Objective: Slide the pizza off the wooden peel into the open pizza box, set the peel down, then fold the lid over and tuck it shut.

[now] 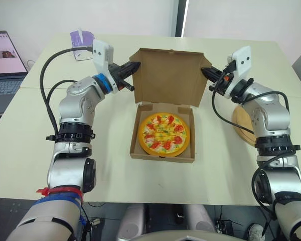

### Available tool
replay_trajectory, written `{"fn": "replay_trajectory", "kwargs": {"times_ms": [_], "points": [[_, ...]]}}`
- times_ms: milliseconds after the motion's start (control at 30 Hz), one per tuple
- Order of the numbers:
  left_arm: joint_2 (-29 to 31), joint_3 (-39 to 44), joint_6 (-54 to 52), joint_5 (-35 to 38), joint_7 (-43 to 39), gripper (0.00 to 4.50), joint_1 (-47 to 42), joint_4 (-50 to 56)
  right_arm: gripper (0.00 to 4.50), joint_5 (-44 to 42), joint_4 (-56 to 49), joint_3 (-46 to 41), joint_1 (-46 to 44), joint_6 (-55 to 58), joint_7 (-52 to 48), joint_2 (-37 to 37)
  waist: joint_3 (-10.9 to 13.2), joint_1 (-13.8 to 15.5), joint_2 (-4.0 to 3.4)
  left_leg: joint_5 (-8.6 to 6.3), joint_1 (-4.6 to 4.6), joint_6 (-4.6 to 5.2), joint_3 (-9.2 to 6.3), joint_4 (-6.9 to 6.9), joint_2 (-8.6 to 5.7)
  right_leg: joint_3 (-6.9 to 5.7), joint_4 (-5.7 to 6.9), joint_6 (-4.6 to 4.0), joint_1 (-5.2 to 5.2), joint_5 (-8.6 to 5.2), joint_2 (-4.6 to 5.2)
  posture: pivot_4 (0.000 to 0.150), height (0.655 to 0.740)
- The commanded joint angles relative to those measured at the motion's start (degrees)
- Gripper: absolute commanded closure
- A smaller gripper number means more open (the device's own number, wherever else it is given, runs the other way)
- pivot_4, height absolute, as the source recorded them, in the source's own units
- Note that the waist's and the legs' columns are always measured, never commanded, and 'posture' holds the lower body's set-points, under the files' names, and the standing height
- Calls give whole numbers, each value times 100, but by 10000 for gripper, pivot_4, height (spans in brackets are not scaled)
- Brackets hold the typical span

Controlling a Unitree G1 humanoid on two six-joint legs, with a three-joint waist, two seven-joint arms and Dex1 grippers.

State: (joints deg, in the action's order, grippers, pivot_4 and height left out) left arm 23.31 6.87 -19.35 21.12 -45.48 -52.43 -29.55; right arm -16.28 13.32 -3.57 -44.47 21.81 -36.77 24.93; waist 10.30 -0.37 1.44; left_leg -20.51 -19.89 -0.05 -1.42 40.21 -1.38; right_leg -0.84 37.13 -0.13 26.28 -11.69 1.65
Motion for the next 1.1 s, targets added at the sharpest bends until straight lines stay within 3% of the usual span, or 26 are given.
{"fn": "replay_trajectory", "kwargs": {"times_ms": [33, 300, 667, 900, 1100], "points": [[-23, -45, 120, -94, 149, 45000, 57, 501, 44703, 35, -422, -69, -191, -112, 210, -42, 0, 1, 0, 0, 0, 0, 0, 0, 0, 0, 0, 0, 0, 0, 0, 1500, 7400], [-339, -50, -219, -258, 1047, 45000, -104, 999, 44703, 202, -644, 56, -448, 226, 744, -311, 0, 4, 0, 0, 0, 0, 0, 5, 0, 3, 5, 2, 0, 2, 0, 1500, 7400], [-553, -152, -834, -303, 1677, 45000, -222, 1777, 44703, 491, -1161, 210, -632, 832, 1484, -648, 0, 1, 0, 0, -2, 0, -1, 6, 0, 3, 6, 1, 2, 2, 0, 1500, 7400], [-613, -277, -1360, -310, 2094, 45000, 666, 3385, 44703, 631, -2452, 469, -90, 1509, 1834, -793, -5, 3, -4, 0, -2, 0, -1, 2, 0, 5, 3, 1, 3, 2, 0, 1500, 7400], [-838, -343, -1554, -299, 2460, 45000, 1434, 4294, 44703, 674, -2949, 604, 305, 1847, 2093, -1134, -6, 7, -3, 0, 0, -1, 1, 10, 0, 8, 11, 1, 1, 3, 0, 1500, 7400]]}}
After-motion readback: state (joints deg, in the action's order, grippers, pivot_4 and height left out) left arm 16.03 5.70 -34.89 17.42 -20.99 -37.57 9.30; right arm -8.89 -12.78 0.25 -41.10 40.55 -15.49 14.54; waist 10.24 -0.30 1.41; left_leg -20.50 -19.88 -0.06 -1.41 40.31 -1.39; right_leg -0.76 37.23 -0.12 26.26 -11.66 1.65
